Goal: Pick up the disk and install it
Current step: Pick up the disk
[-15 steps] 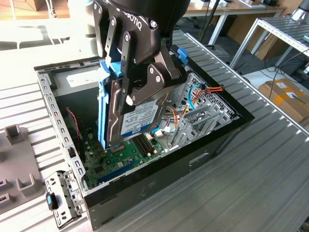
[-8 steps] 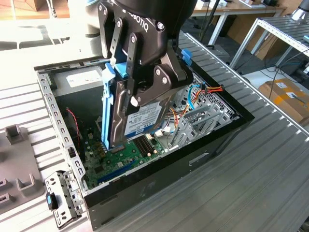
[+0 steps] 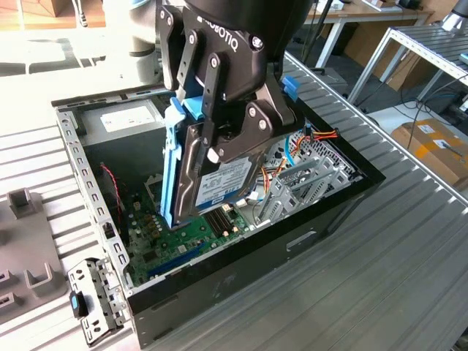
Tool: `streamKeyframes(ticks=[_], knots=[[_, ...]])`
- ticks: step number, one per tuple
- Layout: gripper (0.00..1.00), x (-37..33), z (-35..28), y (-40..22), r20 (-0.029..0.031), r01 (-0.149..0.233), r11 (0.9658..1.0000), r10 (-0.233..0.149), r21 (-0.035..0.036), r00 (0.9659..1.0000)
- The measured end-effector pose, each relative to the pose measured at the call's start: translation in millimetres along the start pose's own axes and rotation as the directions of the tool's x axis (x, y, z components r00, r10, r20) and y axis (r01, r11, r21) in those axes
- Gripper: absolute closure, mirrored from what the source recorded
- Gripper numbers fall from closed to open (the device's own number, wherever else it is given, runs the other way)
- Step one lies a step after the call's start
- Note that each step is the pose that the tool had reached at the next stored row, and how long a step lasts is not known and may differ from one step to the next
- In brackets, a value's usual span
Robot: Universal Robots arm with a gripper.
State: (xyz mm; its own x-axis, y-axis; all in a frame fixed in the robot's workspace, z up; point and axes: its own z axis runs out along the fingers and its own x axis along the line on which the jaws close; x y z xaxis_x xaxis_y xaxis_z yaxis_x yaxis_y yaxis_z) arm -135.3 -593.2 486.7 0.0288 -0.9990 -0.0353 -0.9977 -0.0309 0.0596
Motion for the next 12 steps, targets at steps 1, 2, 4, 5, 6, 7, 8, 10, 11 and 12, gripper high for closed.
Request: streamKeyframes(ticks=[1, 2, 4, 5, 6, 7, 8, 10, 11, 12], knots=[[0.63, 0.6, 0.0, -0.7, 0.0, 0.0, 1.0, 0.0, 0.0, 1.0], [0.63, 1.0, -0.1, -1.4, 0.0, 0.0, 1.0, 0.0, 0.0, 1.0], [0.63, 2.0, -0.2, -2.8, 0.0, 0.0, 1.0, 0.0, 0.0, 1.0], [0.63, 2.5, -0.2, -3.4, 0.0001, 0.0, 1.0, 0.0, 0.0, 1.0], [0.63, 2.9, -0.3, -4.1, 0.0, 0.0, 1.0, 0.0, 0.0, 1.0], [0.63, 3.4, -0.4, -4.9, 0.0, 0.0, 1.0, 0.0, 0.0, 1.0], [0.63, 3.8, -0.4, -5.5, 0.0, 0.0, 1.0, 0.0, -0.0001, 1.0], [0.63, 4.8, -0.5, -6.7, 0.0001, 0.0, 1.0, 0.0, 0.0, 1.0], [0.63, 5.2, -0.5, -7.4, 0.0, 0.0, 1.0, 0.0, 0.0, 1.0], [0.63, 5.7, -0.6, -8.1, 0.0, 0.0, 1.0, 0.0, 0.0, 1.0]])
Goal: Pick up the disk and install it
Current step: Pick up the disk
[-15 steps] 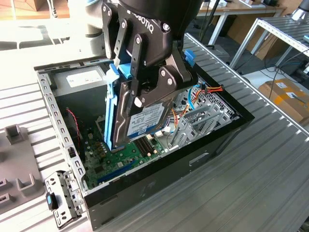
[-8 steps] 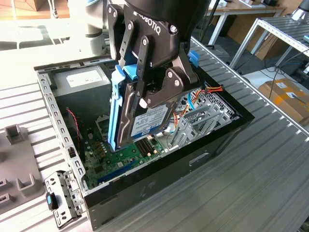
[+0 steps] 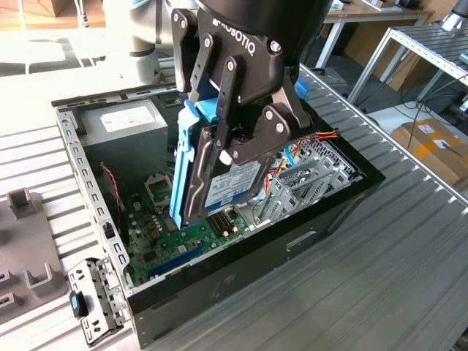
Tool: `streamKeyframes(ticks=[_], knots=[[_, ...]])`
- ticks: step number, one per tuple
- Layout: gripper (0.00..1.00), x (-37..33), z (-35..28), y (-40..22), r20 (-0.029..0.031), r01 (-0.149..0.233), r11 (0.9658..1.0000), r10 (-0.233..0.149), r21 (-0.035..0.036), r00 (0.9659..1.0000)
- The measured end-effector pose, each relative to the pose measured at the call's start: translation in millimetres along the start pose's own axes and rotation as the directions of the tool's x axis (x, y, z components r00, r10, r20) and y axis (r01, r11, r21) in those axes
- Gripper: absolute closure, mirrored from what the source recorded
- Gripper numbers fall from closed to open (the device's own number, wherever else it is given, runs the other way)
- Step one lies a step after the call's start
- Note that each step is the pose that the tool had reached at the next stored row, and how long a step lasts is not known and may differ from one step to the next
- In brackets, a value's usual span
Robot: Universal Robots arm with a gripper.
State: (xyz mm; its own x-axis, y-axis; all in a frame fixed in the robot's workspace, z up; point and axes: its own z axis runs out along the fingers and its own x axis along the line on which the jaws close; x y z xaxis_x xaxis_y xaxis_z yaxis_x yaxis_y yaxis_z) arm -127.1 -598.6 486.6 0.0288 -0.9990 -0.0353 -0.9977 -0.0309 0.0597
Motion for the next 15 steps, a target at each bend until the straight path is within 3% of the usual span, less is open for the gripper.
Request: streamKeyframes(ticks=[15], knots=[[0.63, 11.0, -1.1, -15.5, 0.0, 0.0, 1.0, 0.0, 0.0, 1.0]])
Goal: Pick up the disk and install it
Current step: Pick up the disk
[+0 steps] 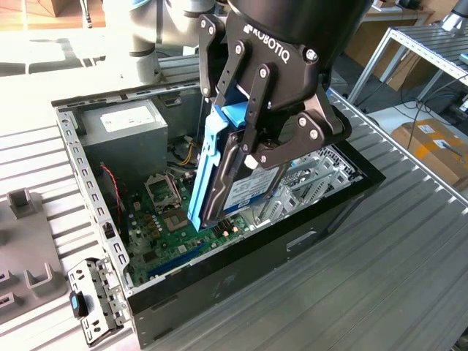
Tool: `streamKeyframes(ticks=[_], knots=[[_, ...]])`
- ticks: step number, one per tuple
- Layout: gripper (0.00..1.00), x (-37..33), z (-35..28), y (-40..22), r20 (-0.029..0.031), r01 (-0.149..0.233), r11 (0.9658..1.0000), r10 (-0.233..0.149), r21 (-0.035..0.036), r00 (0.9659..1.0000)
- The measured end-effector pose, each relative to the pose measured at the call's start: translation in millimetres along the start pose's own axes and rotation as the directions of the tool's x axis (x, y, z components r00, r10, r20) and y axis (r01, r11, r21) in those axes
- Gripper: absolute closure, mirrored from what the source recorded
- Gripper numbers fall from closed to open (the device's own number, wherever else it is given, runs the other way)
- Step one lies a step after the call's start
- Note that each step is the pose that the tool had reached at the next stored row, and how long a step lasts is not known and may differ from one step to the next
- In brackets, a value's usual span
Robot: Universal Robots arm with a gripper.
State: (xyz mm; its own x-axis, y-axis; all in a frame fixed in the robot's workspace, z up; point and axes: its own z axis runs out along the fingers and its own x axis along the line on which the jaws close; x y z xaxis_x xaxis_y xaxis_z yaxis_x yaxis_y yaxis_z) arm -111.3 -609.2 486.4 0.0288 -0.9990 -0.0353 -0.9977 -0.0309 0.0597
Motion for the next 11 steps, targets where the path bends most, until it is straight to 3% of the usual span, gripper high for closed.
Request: streamKeyframes(ticks=[5, 11], knots=[[0.63, 4.6, -0.4, -7.1, 0.0, 0.0, 1.0, 0.0, -0.0007, 1.0], [0.63, 7.9, -1.0, -23.2, 0.0007, -0.001, 1.0, 0.001, -0.0023, 1.0]])
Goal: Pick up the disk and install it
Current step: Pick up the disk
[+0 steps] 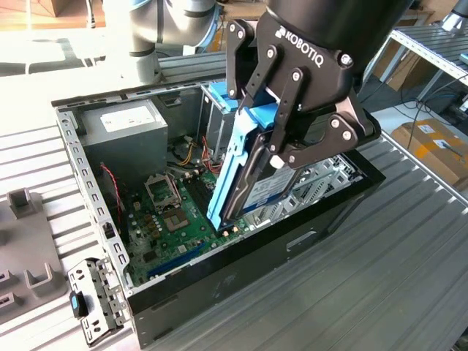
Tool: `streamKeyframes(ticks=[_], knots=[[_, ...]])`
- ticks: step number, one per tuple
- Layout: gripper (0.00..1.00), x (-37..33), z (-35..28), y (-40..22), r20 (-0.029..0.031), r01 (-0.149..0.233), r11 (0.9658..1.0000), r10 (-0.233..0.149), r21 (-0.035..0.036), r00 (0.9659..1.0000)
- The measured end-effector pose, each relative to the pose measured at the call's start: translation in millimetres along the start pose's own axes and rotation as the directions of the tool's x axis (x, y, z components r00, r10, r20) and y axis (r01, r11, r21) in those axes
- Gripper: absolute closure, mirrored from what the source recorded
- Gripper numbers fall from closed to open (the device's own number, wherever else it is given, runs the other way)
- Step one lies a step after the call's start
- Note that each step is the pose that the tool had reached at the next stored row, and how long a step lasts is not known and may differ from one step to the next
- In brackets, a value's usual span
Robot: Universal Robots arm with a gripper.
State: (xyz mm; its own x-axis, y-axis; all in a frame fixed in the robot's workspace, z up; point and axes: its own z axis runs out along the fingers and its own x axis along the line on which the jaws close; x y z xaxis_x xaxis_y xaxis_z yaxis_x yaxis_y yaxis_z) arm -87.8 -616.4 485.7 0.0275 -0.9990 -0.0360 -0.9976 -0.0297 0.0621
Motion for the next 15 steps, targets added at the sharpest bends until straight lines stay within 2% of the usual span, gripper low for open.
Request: streamKeyframes(ticks=[2, 4, 5, 6, 7, 8, 10, 12, 15], knots=[[0.63, 0.2, 0.2, -4.2, 0.0034, -0.002, 1.0, 0.002, 0.0001, 1.0], [0.63, 0.2, 0.6, -6.1, 0.013, -0.006, 1.0, 0.006, 0.0004, 0.9999], [0.63, 0.3, 1.2, -6.9, 0.0233, -0.011, 0.9999, 0.011, 0.0009, 0.9997], [0.63, 0.3, 1.9, -7.6, 0.0376, -0.02, 0.9998, 0.02, 0.0014, 0.9991], [0.63, 0.3, 2.5, -7.9, 0.0473, -0.028, 0.9996, 0.028, 0.0018, 0.9985], [0.63, 0.4, 2.9, -8.2, 0.0538, -0.036, 0.9994, 0.035, 0.0019, 0.9979], [0.63, 0.3, 3.5, -8.9, 0.0586, -0.052, 0.9986, 0.052, 0.0024, 0.9969], [0.63, 0.5, 4.1, -10.8, 0.0601, -0.064, 0.9979, 0.064, 0.0028, 0.9961], [0.63, 0.7, 4.5, -18.9, 0.0603, -0.067, 0.9977, 0.067, 0.0022, 0.9959]])
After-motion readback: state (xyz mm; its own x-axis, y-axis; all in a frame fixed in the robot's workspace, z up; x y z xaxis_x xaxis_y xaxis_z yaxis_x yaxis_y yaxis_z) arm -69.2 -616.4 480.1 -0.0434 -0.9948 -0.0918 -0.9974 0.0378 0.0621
